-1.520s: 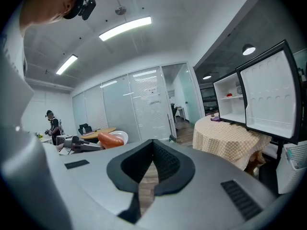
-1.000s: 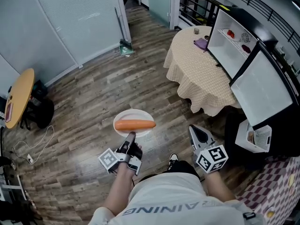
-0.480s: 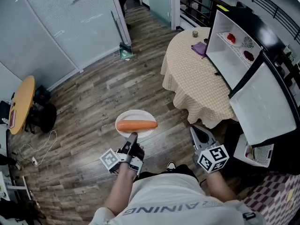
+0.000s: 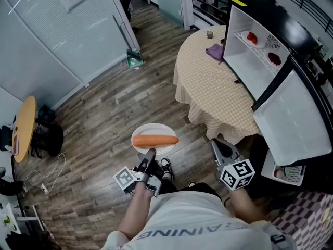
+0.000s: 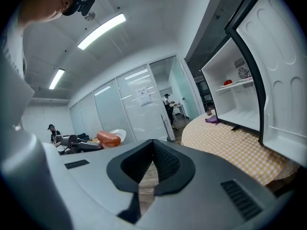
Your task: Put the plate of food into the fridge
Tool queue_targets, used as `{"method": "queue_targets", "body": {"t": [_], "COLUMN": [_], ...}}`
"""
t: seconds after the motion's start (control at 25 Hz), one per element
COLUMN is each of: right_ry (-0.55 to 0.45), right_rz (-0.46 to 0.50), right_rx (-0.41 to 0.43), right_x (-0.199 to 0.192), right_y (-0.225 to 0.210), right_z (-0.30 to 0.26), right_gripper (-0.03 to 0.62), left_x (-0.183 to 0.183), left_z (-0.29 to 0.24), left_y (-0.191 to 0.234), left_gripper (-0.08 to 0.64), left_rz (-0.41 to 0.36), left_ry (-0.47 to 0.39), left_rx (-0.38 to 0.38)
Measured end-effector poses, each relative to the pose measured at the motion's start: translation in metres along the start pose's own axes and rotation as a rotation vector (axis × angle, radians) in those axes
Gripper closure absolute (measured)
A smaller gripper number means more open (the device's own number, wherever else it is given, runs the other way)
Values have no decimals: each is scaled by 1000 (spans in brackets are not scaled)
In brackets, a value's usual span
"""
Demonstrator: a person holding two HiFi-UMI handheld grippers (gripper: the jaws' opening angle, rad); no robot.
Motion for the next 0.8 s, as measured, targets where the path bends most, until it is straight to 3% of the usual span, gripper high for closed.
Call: {"method": "queue_targets", "body": {"t": [0.4, 0.8], "right_ry": [-58, -62], "right_rz": [15, 13], "right_rx": [-145, -249], "right_x": [36, 65], "right_y": [-36, -27], "right_z": [-43, -133], "right_gripper": [572, 572], "left_x": [33, 115], "left_z": [-102, -185], "left_y": [2, -13], "left_gripper": [532, 532], "left_rz": [15, -4], "left_ry": [141, 276], "left_rx": [-32, -55]}}
Point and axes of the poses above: the fingertips, and each gripper's own axes: z backward along the fingers, y to its left, x out of its top, the point moved 4 cm from there along z, backward along the fingers, and after that the axes turned 2 degrees about -y, right-handed, at the moved point
